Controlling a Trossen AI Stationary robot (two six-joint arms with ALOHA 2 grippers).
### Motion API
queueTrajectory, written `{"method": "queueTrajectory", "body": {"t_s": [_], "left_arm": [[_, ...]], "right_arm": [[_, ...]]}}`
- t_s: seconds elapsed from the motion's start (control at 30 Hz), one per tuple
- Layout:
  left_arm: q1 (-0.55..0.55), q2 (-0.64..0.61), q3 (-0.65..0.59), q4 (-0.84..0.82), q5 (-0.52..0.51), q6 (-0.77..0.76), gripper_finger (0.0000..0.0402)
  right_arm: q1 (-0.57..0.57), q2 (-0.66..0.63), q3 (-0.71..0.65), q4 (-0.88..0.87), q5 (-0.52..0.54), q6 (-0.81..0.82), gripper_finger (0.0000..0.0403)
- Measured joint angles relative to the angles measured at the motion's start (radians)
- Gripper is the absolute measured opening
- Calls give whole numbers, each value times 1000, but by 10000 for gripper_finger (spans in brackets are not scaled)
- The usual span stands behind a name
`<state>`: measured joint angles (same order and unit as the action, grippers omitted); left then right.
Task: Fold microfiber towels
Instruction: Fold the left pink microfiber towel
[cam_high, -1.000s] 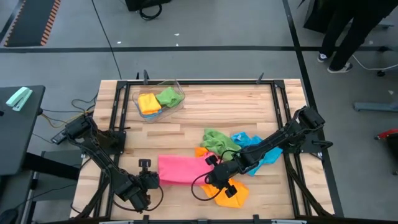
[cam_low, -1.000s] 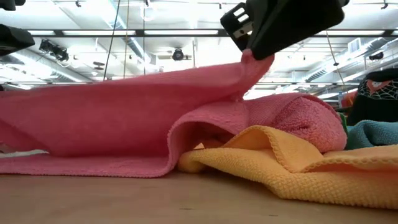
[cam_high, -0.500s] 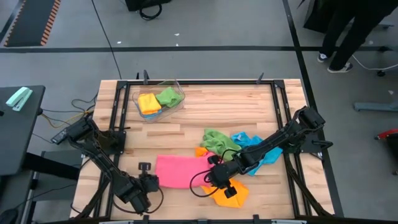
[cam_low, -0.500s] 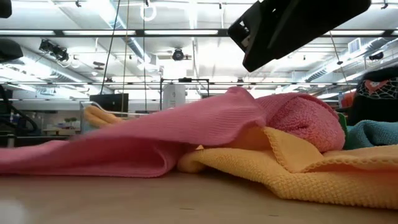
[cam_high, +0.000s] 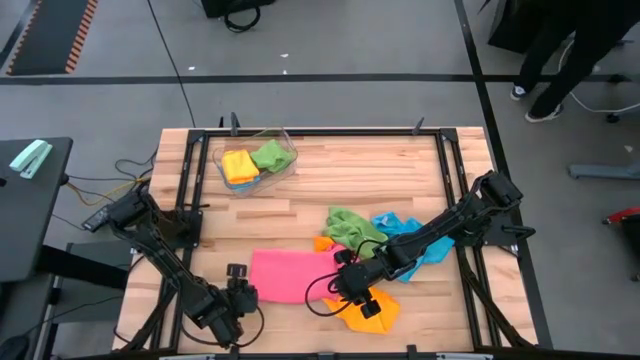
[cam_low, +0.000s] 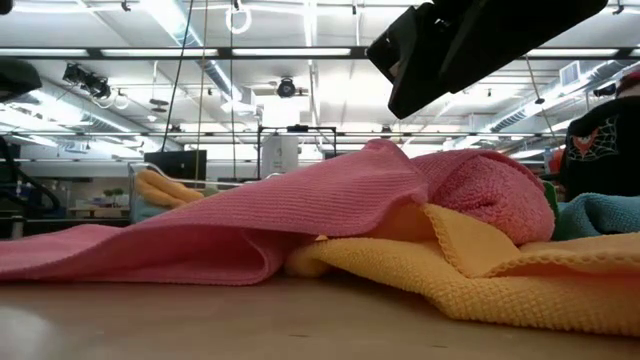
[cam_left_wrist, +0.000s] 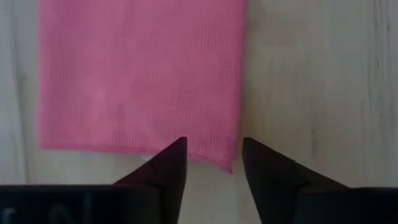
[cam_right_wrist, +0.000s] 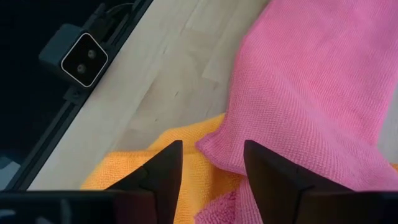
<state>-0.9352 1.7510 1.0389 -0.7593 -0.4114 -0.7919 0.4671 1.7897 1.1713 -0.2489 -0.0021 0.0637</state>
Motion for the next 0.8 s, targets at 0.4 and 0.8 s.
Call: {"method": "queueTrajectory", "body": {"t_s": [0.4, 0.8], "left_arm": [[-51, 93, 5, 13, -115, 53, 175], [-32, 132, 3, -8, -188, 66, 101]], "right_arm": [[-21, 0, 0, 1, 0, 29, 178], [-31, 0, 0, 3, 1, 23, 177]]}}
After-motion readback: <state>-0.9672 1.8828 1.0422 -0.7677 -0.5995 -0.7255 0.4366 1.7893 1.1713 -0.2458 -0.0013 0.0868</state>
